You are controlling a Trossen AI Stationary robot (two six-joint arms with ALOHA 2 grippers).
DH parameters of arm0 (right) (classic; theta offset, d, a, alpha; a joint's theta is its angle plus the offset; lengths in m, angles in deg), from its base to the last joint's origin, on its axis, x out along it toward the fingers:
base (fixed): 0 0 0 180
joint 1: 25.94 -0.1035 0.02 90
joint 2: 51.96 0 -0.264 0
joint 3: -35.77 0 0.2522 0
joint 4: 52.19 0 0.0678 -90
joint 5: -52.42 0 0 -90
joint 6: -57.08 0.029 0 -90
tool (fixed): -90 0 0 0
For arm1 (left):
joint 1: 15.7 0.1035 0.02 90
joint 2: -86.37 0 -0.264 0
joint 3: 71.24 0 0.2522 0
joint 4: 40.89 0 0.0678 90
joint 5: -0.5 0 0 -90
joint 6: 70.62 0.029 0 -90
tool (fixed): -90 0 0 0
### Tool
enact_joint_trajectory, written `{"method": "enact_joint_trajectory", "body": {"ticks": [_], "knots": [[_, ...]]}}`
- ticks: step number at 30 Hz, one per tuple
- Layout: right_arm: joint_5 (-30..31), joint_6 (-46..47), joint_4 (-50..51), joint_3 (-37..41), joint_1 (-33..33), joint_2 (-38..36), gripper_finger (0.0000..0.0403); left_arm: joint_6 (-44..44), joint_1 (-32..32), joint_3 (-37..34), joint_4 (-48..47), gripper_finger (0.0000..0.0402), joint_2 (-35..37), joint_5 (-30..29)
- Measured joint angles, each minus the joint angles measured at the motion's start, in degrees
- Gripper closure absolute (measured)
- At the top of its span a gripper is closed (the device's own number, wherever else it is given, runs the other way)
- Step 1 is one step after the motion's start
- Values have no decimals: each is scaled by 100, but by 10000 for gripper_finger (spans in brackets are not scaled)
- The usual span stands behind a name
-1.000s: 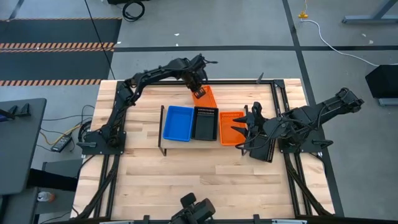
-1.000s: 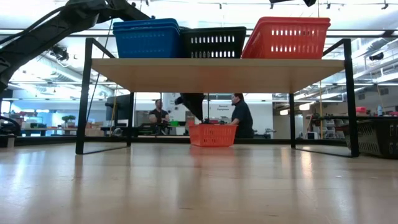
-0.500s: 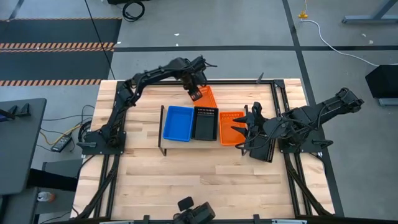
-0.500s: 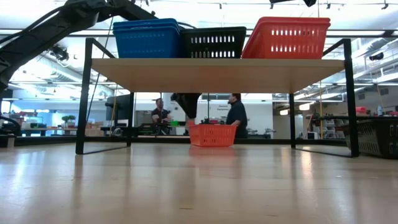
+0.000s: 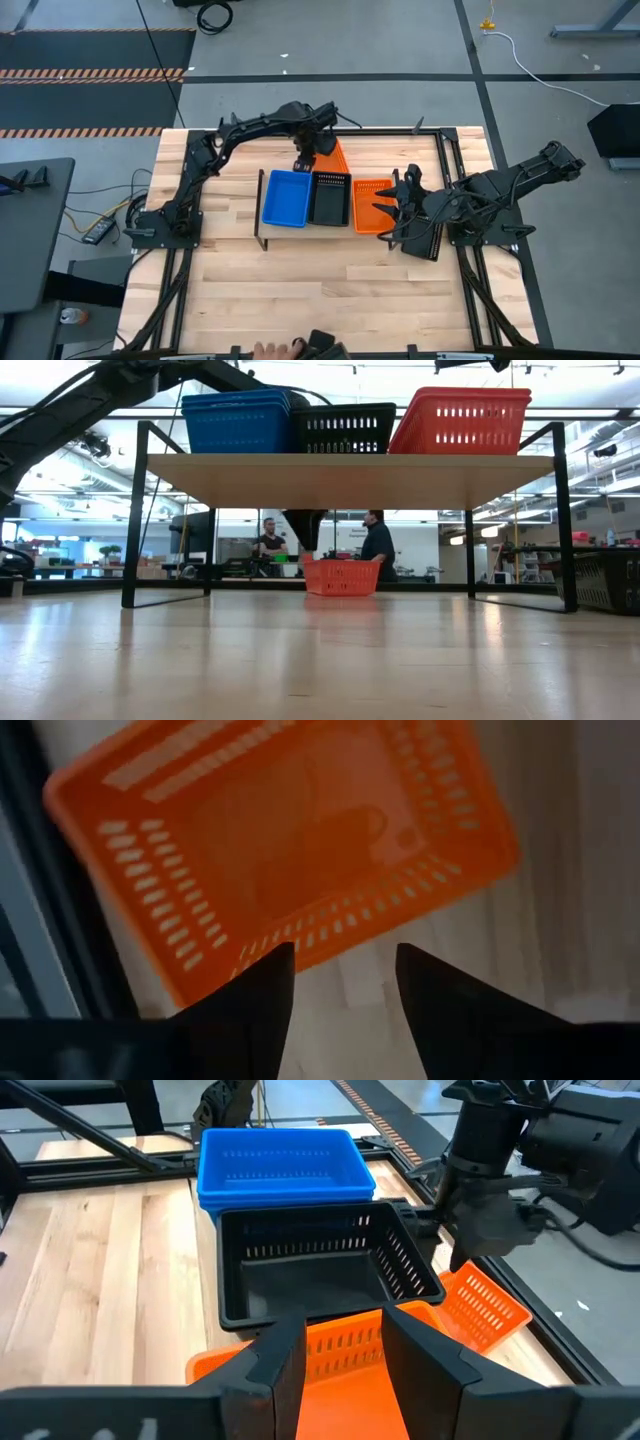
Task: Stack baskets on shelf by color
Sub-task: Stack the orange basket on the stacked orange baskets on the shelf
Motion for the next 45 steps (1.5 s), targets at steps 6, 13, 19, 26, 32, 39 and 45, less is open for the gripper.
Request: {"method": "enact_joint_trajectory", "body": {"ticks": [6,13,19,26,32,39,45], "knots": [[0,13,43,0,0,0,264,1399,-65,0,-228,228,-1,-26],[-2,15,43,0,0,0,264,2279,-59,-2,-113,225,-6,-424],[-2,11,43,0,-1,2,264,2551,-66,-31,18,225,-121,-423],[-3,9,146,0,0,7,264,2715,-113,-273,395,226,-279,-583],[-4,4,171,-2,0,7,264,2924,-122,-479,606,247,-274,-880],[-2,7,170,-2,0,4,264,2923,-113,-544,736,340,-274,-962],[-2,7,161,-2,0,4,264,2562,-140,-506,767,387,-274,-1465]]}}
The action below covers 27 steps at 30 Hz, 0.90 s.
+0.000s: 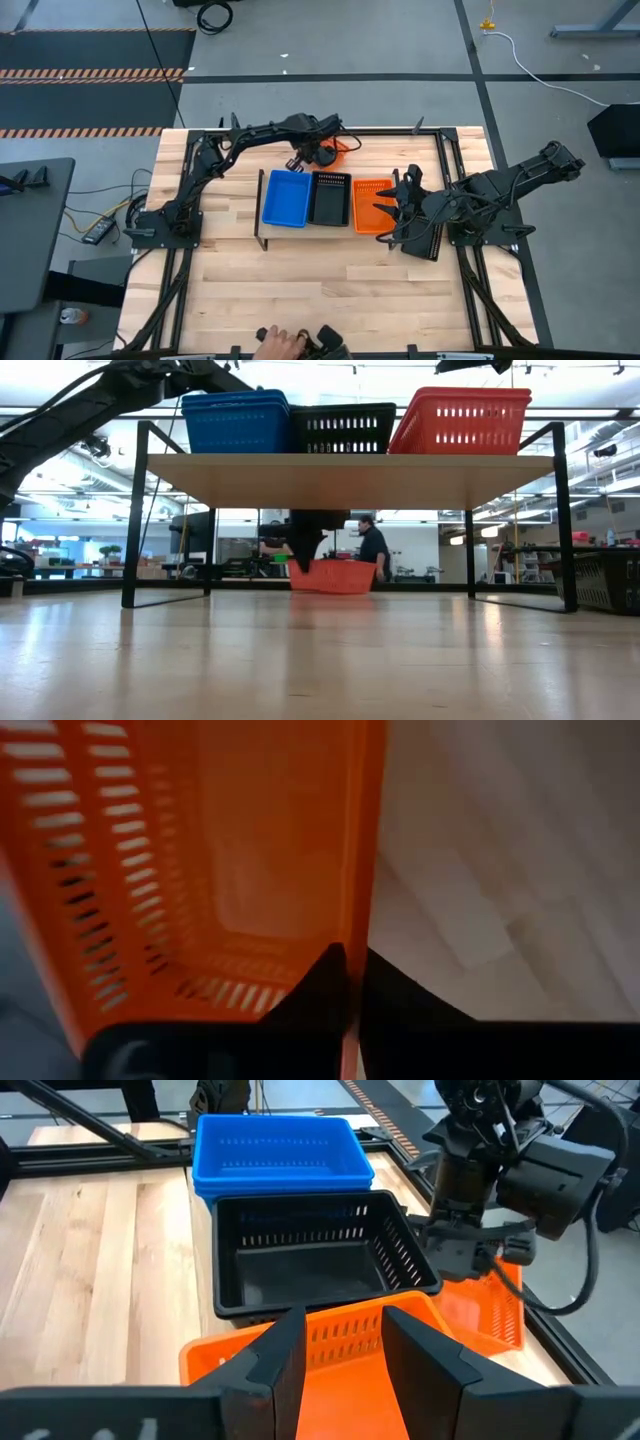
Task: Stack baskets on shelf by color
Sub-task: Stack the orange basket on the stacked orange baskets on the shelf
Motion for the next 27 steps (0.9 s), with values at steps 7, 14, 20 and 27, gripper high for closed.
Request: {"method": "enact_joint_trajectory", "body": {"ticks": [7,14,20,27], "knots": [[1,-11,0,0,7,0,264,-424,-9,360,-9,391,26,-228],[4,-46,-43,0,11,0,264,-720,-84,1244,-448,391,33,-272],[3,-51,-42,0,11,0,264,-770,-207,2310,-1031,391,33,-317],[5,-306,-42,0,11,0,264,55,-367,2389,-1184,391,425,-367]]}}
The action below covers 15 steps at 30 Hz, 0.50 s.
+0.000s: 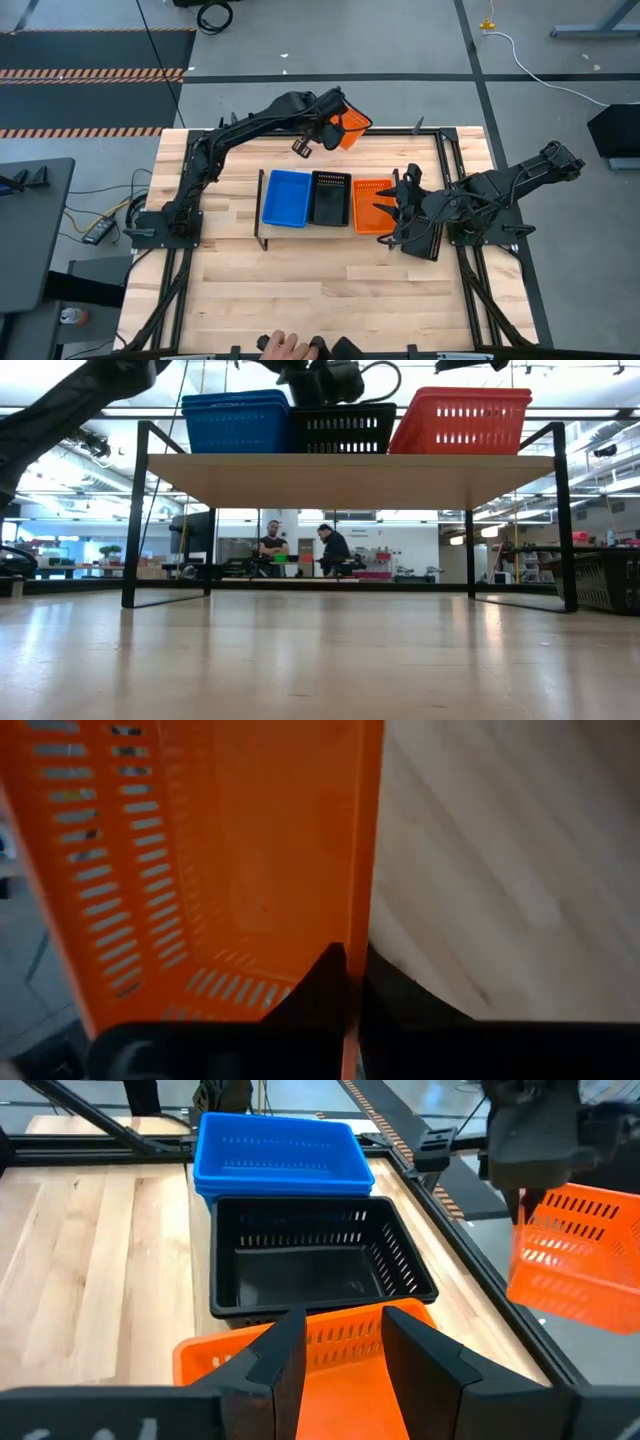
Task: Stack baskets on shelf by color
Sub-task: Stack the orange basket on the stacked orange baskets on the shelf
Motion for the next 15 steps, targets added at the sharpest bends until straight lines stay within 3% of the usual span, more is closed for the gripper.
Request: {"method": "enact_joint_trajectory", "body": {"ticks": [9,15], "knots": [[41,-57,-16,0,0,-4,264,650,-103,2,412,391,385,-493],[43,-369,-8,0,0,-3,264,835,-223,-2,442,391,739,-65]]}}
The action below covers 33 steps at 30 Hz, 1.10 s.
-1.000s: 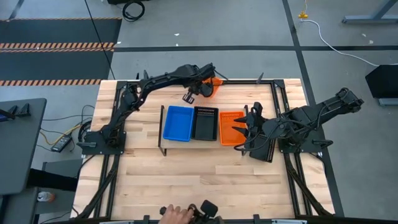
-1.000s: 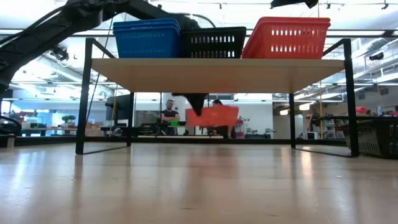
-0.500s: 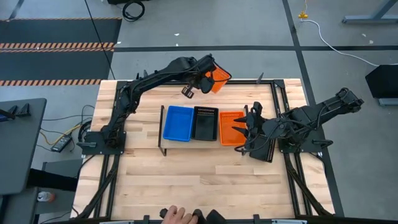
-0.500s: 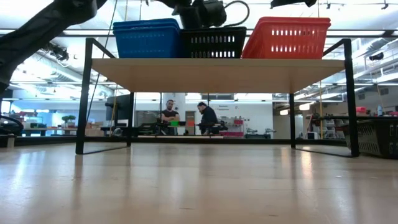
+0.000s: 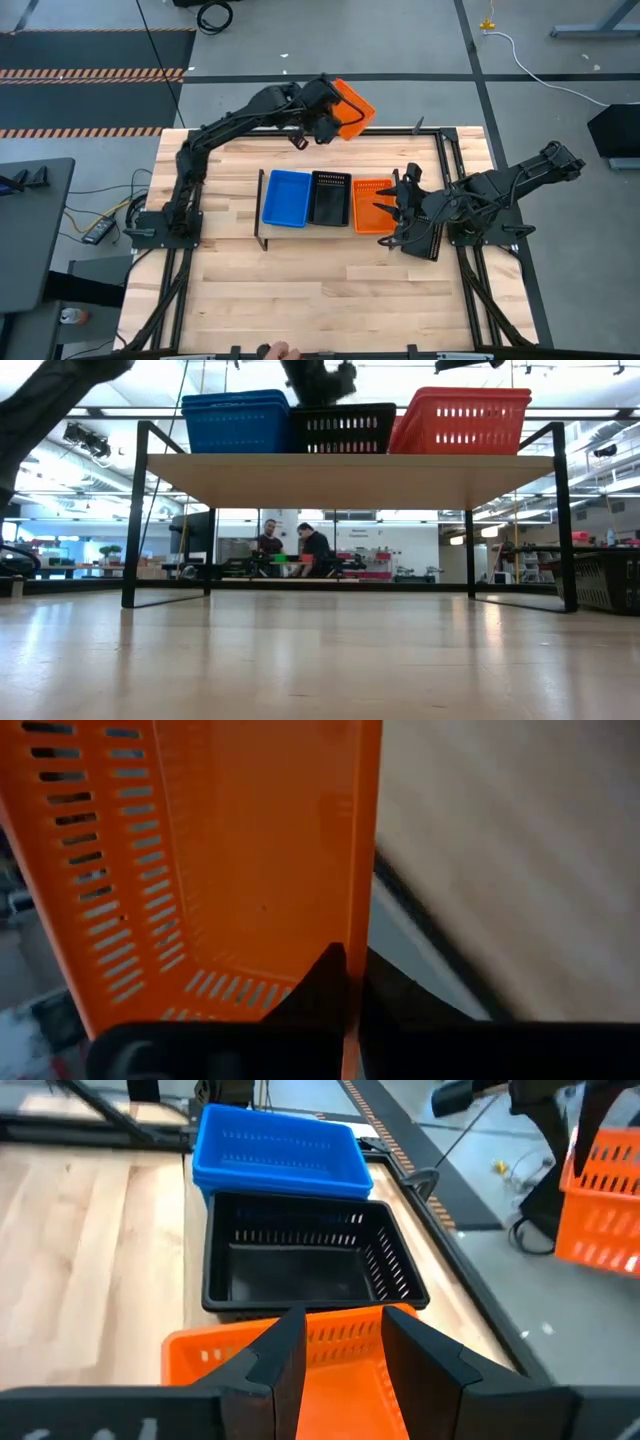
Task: Stack baskets on shelf by color
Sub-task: Stack the orange basket on the stacked orange baskets on the shelf
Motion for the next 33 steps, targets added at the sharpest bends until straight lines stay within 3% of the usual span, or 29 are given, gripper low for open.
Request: {"method": "enact_joint_trajectory", "body": {"ticks": [5,10,16,23,28,33], "knots": [[4,-324,-96,0,-17,1,264,-557,-343,-1,-286,391,209,957],[4,-490,-216,0,-115,1,264,-808,-862,-1,-1006,391,347,1176],[-47,-1282,-696,0,-442,1,264,-946,-1376,-6,-1778,391,336,1192],[-44,-2592,-1518,-19,-529,40,256,-916,-1539,-8,-1791,391,368,851],[-45,-2894,-1113,-292,-272,192,237,-908,-1601,-8,-1757,391,368,706],[-48,-2640,-458,-853,76,803,216,-805,-1736,-8,-1730,391,368,506]]}}
